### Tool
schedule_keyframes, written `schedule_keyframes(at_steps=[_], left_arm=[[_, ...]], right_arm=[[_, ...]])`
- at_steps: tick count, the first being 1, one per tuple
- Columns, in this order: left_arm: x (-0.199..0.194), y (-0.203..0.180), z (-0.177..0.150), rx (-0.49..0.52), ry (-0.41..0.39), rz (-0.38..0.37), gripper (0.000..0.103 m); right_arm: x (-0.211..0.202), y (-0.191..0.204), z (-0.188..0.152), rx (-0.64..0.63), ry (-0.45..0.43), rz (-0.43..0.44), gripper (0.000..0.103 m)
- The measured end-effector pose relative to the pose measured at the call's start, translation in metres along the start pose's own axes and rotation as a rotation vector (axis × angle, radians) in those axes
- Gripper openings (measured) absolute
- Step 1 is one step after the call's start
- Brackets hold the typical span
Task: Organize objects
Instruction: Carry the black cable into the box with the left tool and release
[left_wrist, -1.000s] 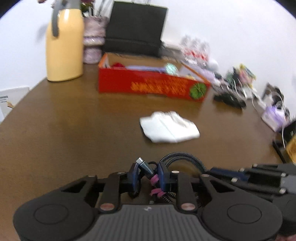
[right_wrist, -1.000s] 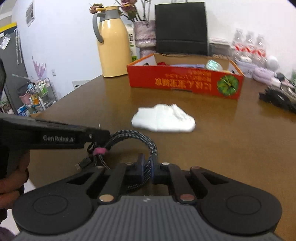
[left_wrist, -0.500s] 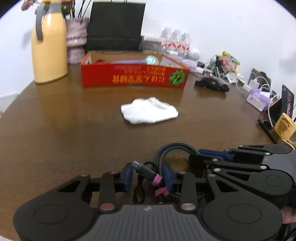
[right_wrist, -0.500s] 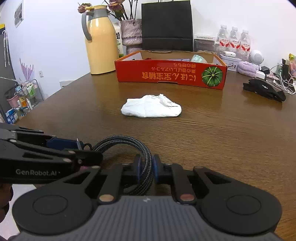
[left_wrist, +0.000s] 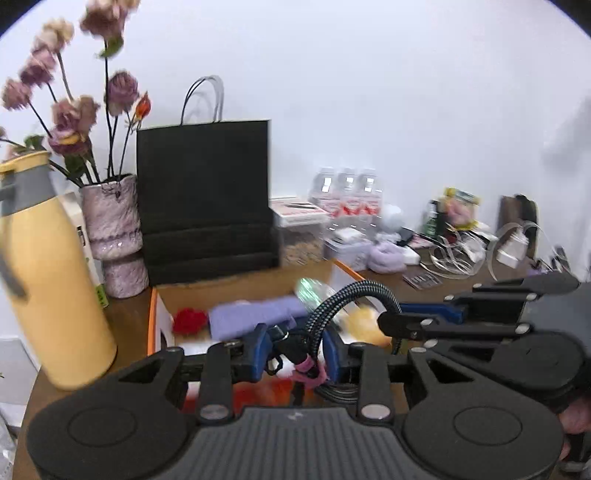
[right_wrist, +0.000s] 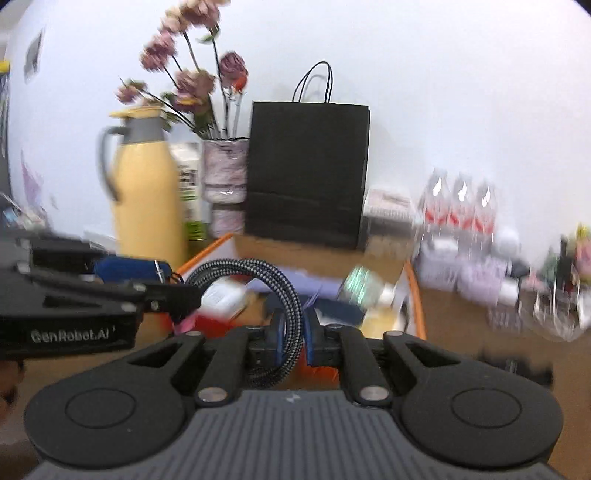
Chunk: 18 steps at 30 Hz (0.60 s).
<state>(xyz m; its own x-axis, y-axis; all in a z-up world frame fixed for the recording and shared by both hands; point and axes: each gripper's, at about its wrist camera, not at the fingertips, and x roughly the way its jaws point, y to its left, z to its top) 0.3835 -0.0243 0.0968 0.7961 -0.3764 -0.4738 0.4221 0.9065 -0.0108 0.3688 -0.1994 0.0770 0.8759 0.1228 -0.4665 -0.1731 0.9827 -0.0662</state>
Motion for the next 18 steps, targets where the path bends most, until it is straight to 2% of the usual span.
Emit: schedule_keyframes(at_steps=[1, 4, 8, 11, 14, 16, 18], left_arm=[[0.016, 0.009, 0.013, 0.009, 0.018, -0.006, 0.019], [0.067, 0.038, 0.037, -0.006, 0.088, 0.016, 0.019], [0.124, 0.06, 0.028, 0.005, 0.186, 0.043, 0.018], [0.145, 0.065, 0.004, -0.02, 0.303, 0.07, 0.019], [0.15, 0.06, -0.012, 0.041, 0.378, 0.089, 0.027], [0.144, 0.059, -0.017, 0.063, 0.373, 0.062, 0.037], [0.134, 0.059, -0.014, 0.05, 0.359, 0.089, 0.037]], right_arm=[[0.019, -0.004, 0.009, 0.003, 0.028, -0.008, 0.011], [0.081, -0.023, 0.03, 0.081, 0.122, 0.049, 0.011], [0.15, -0.024, 0.024, 0.114, 0.253, 0.05, 0.011], [0.172, -0.018, 0.005, 0.09, 0.36, 0.069, 0.011], [0.163, -0.016, -0.005, 0.087, 0.384, 0.129, 0.014], [0.153, -0.017, -0.004, 0.093, 0.375, 0.157, 0.026], [0.14, -0.02, 0.004, 0.098, 0.347, 0.136, 0.056]])
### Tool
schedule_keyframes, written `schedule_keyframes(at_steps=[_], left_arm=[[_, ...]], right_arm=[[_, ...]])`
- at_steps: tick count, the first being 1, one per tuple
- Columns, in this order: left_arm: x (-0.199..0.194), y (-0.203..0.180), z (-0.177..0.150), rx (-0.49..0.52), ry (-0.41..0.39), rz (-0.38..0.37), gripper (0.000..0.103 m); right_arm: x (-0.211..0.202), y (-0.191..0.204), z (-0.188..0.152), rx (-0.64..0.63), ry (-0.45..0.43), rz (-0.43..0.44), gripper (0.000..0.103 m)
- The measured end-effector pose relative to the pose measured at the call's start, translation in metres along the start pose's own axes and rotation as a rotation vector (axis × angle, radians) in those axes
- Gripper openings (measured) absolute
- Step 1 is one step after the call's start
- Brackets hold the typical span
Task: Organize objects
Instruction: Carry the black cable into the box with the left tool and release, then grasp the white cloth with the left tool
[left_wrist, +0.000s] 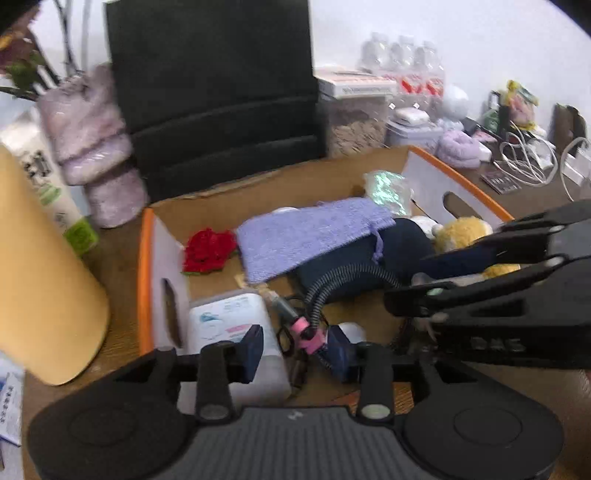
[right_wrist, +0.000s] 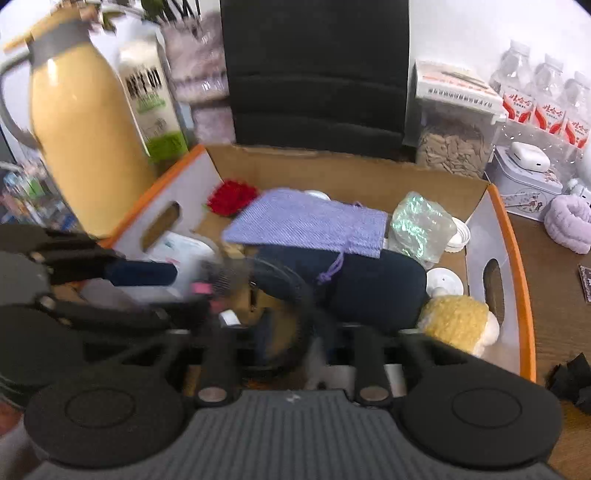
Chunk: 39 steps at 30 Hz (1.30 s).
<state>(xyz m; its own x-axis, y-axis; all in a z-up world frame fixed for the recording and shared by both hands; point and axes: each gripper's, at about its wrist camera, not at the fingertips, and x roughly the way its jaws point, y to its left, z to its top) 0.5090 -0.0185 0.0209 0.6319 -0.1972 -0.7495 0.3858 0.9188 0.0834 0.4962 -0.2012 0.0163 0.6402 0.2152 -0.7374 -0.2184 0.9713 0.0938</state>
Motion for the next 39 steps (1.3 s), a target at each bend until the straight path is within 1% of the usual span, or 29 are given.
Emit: schedule_keyframes(at_steps=[1, 2, 3, 4, 6, 7, 8, 9, 12, 13, 14, 15, 16, 18, 20, 22, 23, 25, 27, 29, 31, 33, 35, 37, 39], left_arm=[[-0.01, 0.002, -0.001, -0.017, -0.021, 0.0, 0.041], [-0.021, 0.002, 0.0, -0.029, -0.039, -0.005, 0.044], [-0.034, 0.003, -0.002, -0.039, -0.062, -0.006, 0.051], [-0.046, 0.002, -0.005, -0.041, -0.086, 0.003, 0.059], [-0.069, -0.004, -0.012, -0.031, -0.127, 0.03, 0.065], [-0.082, -0.008, -0.018, -0.034, -0.147, 0.034, 0.07], [-0.095, -0.014, -0.022, -0.036, -0.158, 0.025, 0.073], [-0.107, -0.019, -0.03, -0.038, -0.162, 0.016, 0.075], [-0.145, -0.037, -0.06, -0.04, -0.164, 0.013, 0.076], [-0.16, -0.043, -0.075, -0.039, -0.179, 0.011, 0.081], [-0.178, -0.051, -0.093, -0.033, -0.207, 0.002, 0.084], [-0.193, -0.057, -0.11, -0.033, -0.242, -0.003, 0.09], [-0.21, -0.066, -0.132, -0.03, -0.276, -0.012, 0.094], [-0.235, -0.079, -0.167, -0.031, -0.314, -0.032, 0.094], [-0.257, -0.086, -0.204, -0.096, -0.337, -0.061, 0.094], [-0.27, -0.09, -0.237, -0.138, -0.347, -0.077, 0.094], [-0.275, -0.091, -0.25, -0.16, -0.338, -0.067, 0.094], [-0.28, -0.093, -0.27, -0.194, -0.294, -0.026, 0.094], [-0.281, -0.091, -0.279, -0.198, -0.256, 0.008, 0.094], [-0.283, -0.087, -0.281, -0.21, -0.254, 0.051, 0.094], [-0.284, -0.083, -0.278, -0.228, -0.267, 0.075, 0.094], [-0.285, -0.082, -0.278, -0.236, -0.277, 0.067, 0.094], [-0.28, -0.083, -0.278, -0.232, -0.28, 0.045, 0.094], [-0.267, -0.084, -0.277, -0.244, -0.262, 0.015, 0.093], [-0.247, -0.083, -0.271, -0.266, -0.246, -0.027, 0.091]], right_arm=[[-0.011, 0.002, 0.0, -0.014, -0.026, -0.026, 0.064], [-0.024, 0.003, -0.002, -0.033, -0.058, -0.054, 0.076], [-0.036, 0.004, -0.004, -0.047, -0.084, -0.072, 0.079], [-0.051, 0.006, -0.008, -0.055, -0.109, -0.087, 0.079], [-0.077, 0.006, -0.016, -0.07, -0.145, -0.093, 0.086], [-0.088, 0.007, -0.022, -0.078, -0.165, -0.091, 0.09], [-0.104, 0.01, -0.033, -0.091, -0.192, -0.086, 0.095], [-0.115, 0.011, -0.041, -0.1, -0.209, -0.088, 0.096], [-0.158, 0.021, -0.083, -0.109, -0.259, -0.1, 0.098], [-0.174, 0.026, -0.1, -0.112, -0.286, -0.1, 0.1], [-0.191, 0.031, -0.119, -0.118, -0.316, -0.098, 0.103], [-0.206, 0.036, -0.137, -0.123, -0.342, -0.098, 0.103], [-0.221, 0.04, -0.156, -0.13, -0.364, -0.098, 0.103], [-0.246, 0.046, -0.194, -0.128, -0.389, -0.091, 0.103], [-0.264, 0.047, -0.232, -0.112, -0.38, -0.062, 0.103], [-0.275, 0.044, -0.263, -0.061, -0.355, -0.045, 0.103], [-0.279, 0.042, -0.276, -0.029, -0.343, -0.039, 0.103], [-0.284, 0.039, -0.296, 0.003, -0.31, -0.034, 0.103], [-0.286, 0.041, -0.31, -0.002, -0.274, -0.062, 0.103], [-0.288, 0.044, -0.316, -0.029, -0.25, -0.101, 0.103], [-0.291, 0.047, -0.316, -0.056, -0.261, -0.126, 0.103], [-0.295, 0.046, -0.312, -0.072, -0.282, -0.158, 0.103], [-0.295, 0.042, -0.308, -0.059, -0.291, -0.166, 0.103], [-0.288, 0.038, -0.304, -0.05, -0.294, -0.163, 0.103], [-0.272, 0.038, -0.299, -0.064, -0.296, -0.145, 0.103]])
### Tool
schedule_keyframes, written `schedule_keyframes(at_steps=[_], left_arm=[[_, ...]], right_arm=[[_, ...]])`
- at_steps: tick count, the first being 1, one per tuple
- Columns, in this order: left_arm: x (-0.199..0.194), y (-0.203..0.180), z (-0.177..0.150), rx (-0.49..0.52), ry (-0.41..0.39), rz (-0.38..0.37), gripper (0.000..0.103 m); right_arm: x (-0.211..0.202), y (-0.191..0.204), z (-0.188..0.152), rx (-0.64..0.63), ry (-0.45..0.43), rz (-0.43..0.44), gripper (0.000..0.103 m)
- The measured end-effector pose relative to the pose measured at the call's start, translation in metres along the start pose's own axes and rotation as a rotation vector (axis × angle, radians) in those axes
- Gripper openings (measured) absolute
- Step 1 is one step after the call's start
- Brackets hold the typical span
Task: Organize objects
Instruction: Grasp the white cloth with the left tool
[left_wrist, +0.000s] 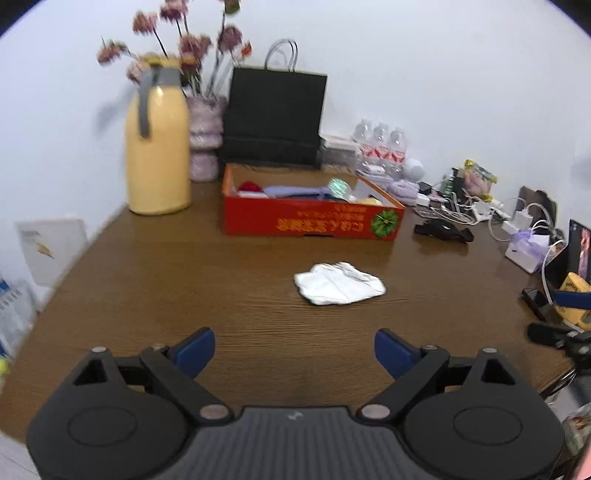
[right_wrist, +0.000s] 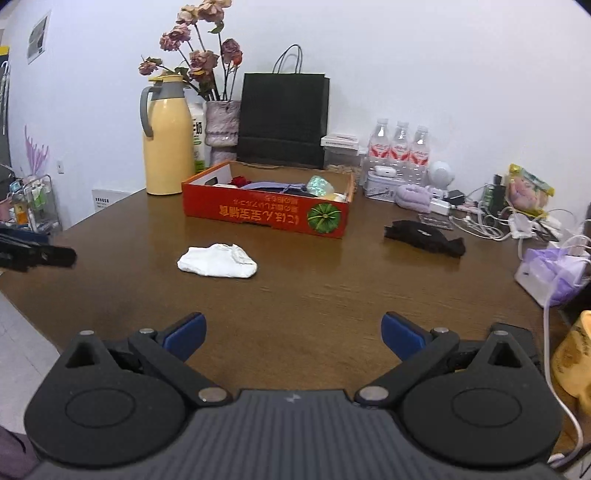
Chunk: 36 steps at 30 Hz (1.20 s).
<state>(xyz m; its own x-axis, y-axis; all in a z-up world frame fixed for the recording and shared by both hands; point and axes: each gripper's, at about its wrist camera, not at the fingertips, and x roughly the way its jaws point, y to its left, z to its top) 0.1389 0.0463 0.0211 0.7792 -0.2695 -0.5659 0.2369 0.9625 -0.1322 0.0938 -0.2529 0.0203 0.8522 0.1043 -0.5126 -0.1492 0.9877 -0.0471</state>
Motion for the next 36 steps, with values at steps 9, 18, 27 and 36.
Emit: schedule_keyframes(at_steps=[9, 18, 27, 36], left_arm=[[0.11, -0.018, 0.026, 0.002, 0.062, 0.001, 0.065], [0.169, 0.0, 0.045, -0.081, 0.146, -0.055, 0.044], [0.172, -0.018, 0.039, -0.075, 0.112, -0.043, 0.044], [0.125, -0.027, 0.013, -0.116, 0.106, -0.092, 0.0]], right_arm=[[0.115, 0.043, 0.03, -0.216, -0.003, -0.01, 0.087], [0.21, 0.048, 0.048, -0.201, 0.112, 0.175, 0.043], [0.215, 0.016, 0.04, 0.127, 0.135, 0.21, 0.016], [0.14, -0.007, 0.002, 0.324, 0.084, 0.199, 0.014]])
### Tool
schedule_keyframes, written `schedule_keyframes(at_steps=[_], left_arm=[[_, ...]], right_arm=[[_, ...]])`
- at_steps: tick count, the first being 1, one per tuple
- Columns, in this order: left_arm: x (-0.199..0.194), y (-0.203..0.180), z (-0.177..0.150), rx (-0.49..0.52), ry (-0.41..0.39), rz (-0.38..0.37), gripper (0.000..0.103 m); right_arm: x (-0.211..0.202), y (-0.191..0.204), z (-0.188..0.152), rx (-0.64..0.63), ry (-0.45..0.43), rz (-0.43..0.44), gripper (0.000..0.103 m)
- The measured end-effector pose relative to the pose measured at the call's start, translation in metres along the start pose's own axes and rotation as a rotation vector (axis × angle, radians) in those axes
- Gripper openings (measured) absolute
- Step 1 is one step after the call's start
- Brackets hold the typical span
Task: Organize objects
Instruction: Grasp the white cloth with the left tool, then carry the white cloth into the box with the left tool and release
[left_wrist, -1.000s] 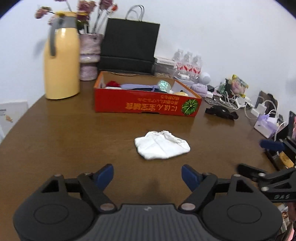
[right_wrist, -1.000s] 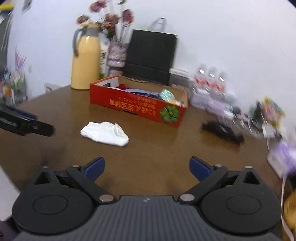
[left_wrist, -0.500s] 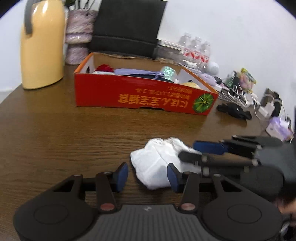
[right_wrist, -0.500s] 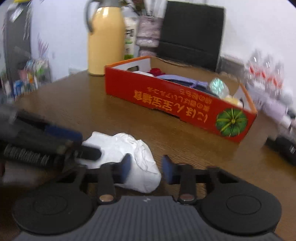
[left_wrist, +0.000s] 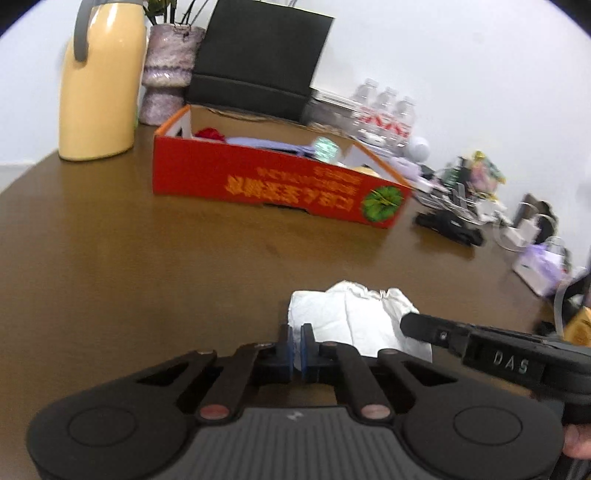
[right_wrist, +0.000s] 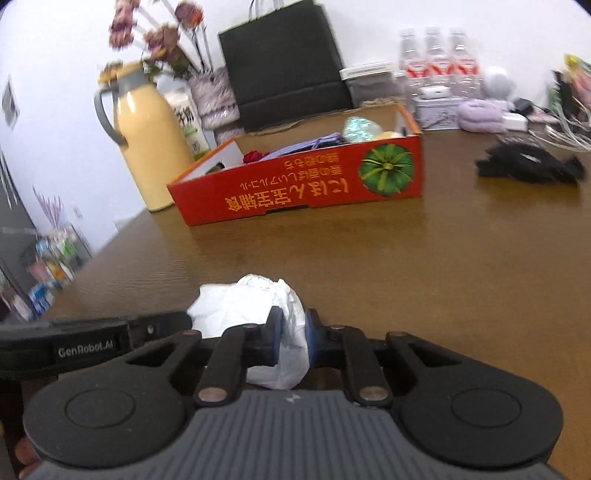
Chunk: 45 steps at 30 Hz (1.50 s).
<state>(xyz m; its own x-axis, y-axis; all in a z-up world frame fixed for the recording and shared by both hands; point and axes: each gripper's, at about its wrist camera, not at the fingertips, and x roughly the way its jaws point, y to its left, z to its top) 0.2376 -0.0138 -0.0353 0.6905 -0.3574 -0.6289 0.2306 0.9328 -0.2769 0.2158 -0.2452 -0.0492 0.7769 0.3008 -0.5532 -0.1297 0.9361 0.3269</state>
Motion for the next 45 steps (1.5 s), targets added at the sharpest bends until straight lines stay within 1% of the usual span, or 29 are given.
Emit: schedule_keyframes(at_steps=[2, 5, 7, 11, 12, 14, 15, 16, 19, 21, 22, 23, 24, 26, 28, 32, 36, 39, 40, 43, 45], left_arm=[[-0.022, -0.007, -0.011, 0.025, -0.001, -0.019, 0.0], [-0.054, -0.021, -0.022, 0.078, -0.048, -0.057, 0.0], [-0.067, -0.031, -0.026, 0.099, -0.062, -0.088, 0.0], [-0.076, -0.045, -0.028, 0.135, -0.079, -0.097, 0.0], [-0.075, -0.047, -0.029, 0.142, -0.075, -0.092, 0.004], [-0.068, -0.047, -0.032, 0.136, -0.057, -0.061, 0.026], [-0.063, -0.047, -0.034, 0.134, -0.036, -0.045, 0.043], [-0.059, -0.046, -0.037, 0.135, -0.026, -0.04, 0.044], [-0.043, -0.044, -0.041, 0.115, 0.014, -0.067, 0.044], [-0.033, -0.037, -0.042, 0.042, 0.043, -0.111, 0.042], [-0.029, -0.033, -0.042, 0.004, 0.067, -0.117, 0.027], [-0.025, -0.03, -0.041, -0.023, 0.076, -0.106, 0.014], [-0.023, -0.028, -0.041, -0.028, 0.073, -0.084, 0.004], [-0.024, -0.024, -0.039, -0.031, 0.051, -0.091, 0.003], [-0.026, -0.024, -0.037, -0.031, 0.033, -0.093, 0.002], [-0.03, -0.029, -0.035, -0.007, 0.02, -0.067, 0.001], [-0.039, -0.029, -0.022, 0.004, 0.015, -0.082, 0.001], [-0.043, -0.03, 0.004, 0.042, -0.034, -0.079, 0.001], [-0.043, -0.031, 0.015, 0.056, -0.051, -0.087, 0.001], [-0.033, -0.038, 0.063, 0.116, -0.097, -0.111, 0.001], [-0.017, -0.041, 0.1, 0.125, -0.108, -0.104, 0.001]], right_arm=[[-0.027, 0.0, -0.011, 0.024, -0.028, 0.002, 0.014], [-0.055, -0.003, -0.022, 0.059, -0.061, -0.017, 0.014], [-0.066, -0.003, -0.028, 0.075, -0.073, -0.016, 0.014], [-0.081, 0.0, -0.033, 0.102, -0.097, 0.011, 0.014], [-0.084, 0.001, -0.032, 0.098, -0.106, 0.013, 0.014], [-0.086, 0.0, -0.03, 0.096, -0.108, 0.01, 0.014], [-0.085, -0.001, -0.03, 0.101, -0.107, 0.011, 0.014], [-0.084, -0.003, -0.03, 0.113, -0.106, 0.013, 0.014], [-0.08, -0.007, -0.037, 0.15, -0.09, 0.034, 0.014], [-0.075, -0.009, -0.04, 0.167, -0.077, 0.041, 0.014], [-0.073, -0.009, -0.042, 0.172, -0.076, 0.034, 0.014], [-0.071, -0.01, -0.043, 0.173, -0.074, 0.017, 0.014], [-0.07, -0.011, -0.044, 0.17, -0.074, -0.002, 0.014], [-0.069, -0.017, -0.043, 0.192, -0.067, 0.018, 0.014], [-0.066, -0.017, -0.044, 0.188, -0.06, 0.008, 0.014], [-0.062, -0.012, -0.043, 0.175, -0.056, 0.002, 0.014], [-0.062, -0.008, -0.033, 0.153, -0.068, 0.001, 0.014], [-0.063, -0.001, -0.006, 0.116, -0.101, 0.024, 0.014], [-0.061, 0.003, 0.007, 0.09, -0.111, 0.017, 0.014], [-0.051, 0.01, 0.055, 0.008, -0.169, -0.016, 0.014], [-0.035, 0.011, 0.093, -0.039, -0.193, -0.027, 0.014]])
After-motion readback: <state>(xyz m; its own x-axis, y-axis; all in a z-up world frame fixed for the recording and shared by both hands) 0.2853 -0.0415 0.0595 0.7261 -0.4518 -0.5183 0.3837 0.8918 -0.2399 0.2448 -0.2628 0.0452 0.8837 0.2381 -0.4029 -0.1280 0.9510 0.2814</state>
